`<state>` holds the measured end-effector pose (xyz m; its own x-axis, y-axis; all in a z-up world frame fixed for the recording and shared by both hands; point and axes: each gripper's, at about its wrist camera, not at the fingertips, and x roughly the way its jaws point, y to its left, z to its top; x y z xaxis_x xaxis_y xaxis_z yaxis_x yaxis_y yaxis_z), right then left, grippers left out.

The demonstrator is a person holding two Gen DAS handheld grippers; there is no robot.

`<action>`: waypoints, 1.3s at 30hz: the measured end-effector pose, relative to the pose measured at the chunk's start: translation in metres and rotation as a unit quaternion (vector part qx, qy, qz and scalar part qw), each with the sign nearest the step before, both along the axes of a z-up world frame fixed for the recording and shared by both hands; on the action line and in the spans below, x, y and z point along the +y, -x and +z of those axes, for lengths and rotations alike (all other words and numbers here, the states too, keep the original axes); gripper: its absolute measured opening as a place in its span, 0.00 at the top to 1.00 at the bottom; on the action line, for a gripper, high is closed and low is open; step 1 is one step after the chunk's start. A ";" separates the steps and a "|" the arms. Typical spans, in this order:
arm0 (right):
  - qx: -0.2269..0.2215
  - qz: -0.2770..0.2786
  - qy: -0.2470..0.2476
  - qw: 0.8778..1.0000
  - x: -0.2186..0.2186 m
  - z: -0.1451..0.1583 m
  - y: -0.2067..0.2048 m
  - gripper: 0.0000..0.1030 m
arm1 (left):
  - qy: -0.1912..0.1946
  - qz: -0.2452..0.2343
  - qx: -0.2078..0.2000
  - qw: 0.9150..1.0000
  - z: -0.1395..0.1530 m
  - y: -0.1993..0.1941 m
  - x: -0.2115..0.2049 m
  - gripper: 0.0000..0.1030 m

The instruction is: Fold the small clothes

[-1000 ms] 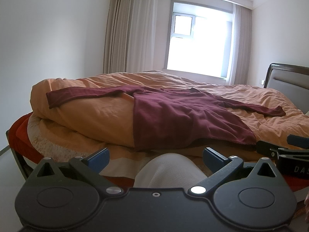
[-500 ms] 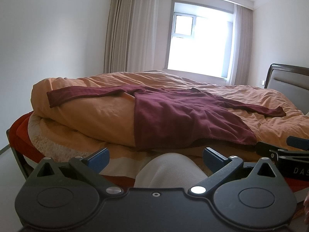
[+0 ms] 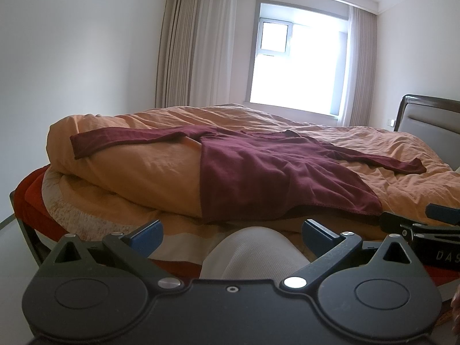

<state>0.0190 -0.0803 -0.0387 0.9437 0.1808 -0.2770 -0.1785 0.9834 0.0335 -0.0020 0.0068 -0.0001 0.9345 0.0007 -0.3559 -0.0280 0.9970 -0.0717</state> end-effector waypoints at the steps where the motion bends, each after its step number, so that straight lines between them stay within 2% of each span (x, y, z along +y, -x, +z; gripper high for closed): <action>1: 0.000 0.000 0.000 1.000 0.000 0.000 0.000 0.00 | 0.000 0.000 0.000 1.000 0.000 0.000 0.000 0.01; 20: 0.000 0.002 -0.002 1.000 0.001 -0.001 0.000 0.00 | 0.001 0.001 0.001 1.000 0.000 0.000 0.001 0.01; 28: 0.002 -0.005 -0.007 1.000 -0.002 0.000 -0.001 0.00 | 0.002 0.008 0.017 1.000 -0.004 -0.008 0.001 0.01; 36: -0.012 -0.028 -0.015 0.999 -0.025 0.000 0.002 0.00 | 0.009 0.005 0.038 0.999 -0.002 -0.048 -0.001 0.01; 39: 0.010 -0.052 -0.025 0.998 -0.039 -0.006 -0.008 0.00 | 0.010 -0.002 0.045 0.999 0.002 -0.066 -0.002 0.01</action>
